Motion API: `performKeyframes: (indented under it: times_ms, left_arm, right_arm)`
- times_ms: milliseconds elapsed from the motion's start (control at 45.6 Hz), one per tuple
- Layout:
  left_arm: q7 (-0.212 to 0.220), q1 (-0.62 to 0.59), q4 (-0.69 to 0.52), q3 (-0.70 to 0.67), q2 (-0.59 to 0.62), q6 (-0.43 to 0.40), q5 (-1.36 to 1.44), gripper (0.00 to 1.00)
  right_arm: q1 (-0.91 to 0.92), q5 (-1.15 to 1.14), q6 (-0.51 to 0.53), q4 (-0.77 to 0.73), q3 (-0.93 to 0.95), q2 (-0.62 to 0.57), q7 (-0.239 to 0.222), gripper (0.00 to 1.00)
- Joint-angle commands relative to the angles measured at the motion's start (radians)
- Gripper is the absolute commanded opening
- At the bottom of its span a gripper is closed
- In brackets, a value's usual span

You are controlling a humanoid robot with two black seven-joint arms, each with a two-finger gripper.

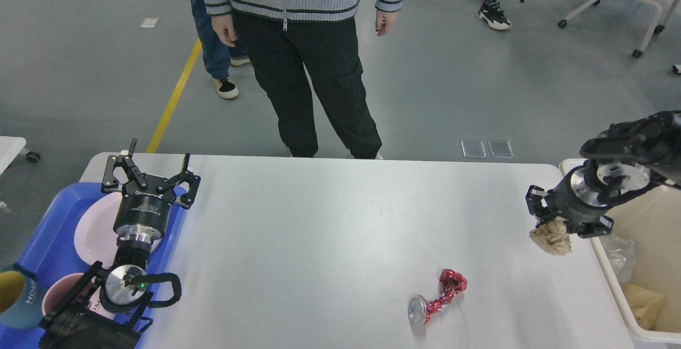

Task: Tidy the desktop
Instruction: 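Lift the brown paper and carry it over the white bin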

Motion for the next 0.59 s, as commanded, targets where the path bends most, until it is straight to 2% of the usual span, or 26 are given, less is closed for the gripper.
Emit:
performKeyframes:
  times_ms: [0,285,439,570]
  left_arm:
    - [0.000,0.000,0.000,0.000,0.002,0.000,0.000,0.96]
    - [0.000,0.000,0.000,0.000,0.000,0.000,-0.001,0.96]
    - [0.000,0.000,0.000,0.000,0.000,0.000,-0.001,0.96]
    - [0.000,0.000,0.000,0.000,0.000,0.000,0.000,0.96]
  right_arm:
    - [0.270,-0.003,0.082,0.198,-0.064,-0.011,0.002,0.00]
    - [0.672,-0.012,0.179,0.513,-0.090,0.037,0.005,0.00]
    - [0.694,-0.011,0.190,0.533,-0.095,0.031,0.007,0.00]
    - [0.686,-0.009,0.147,0.527,-0.126,0.003,0.008,0.00]
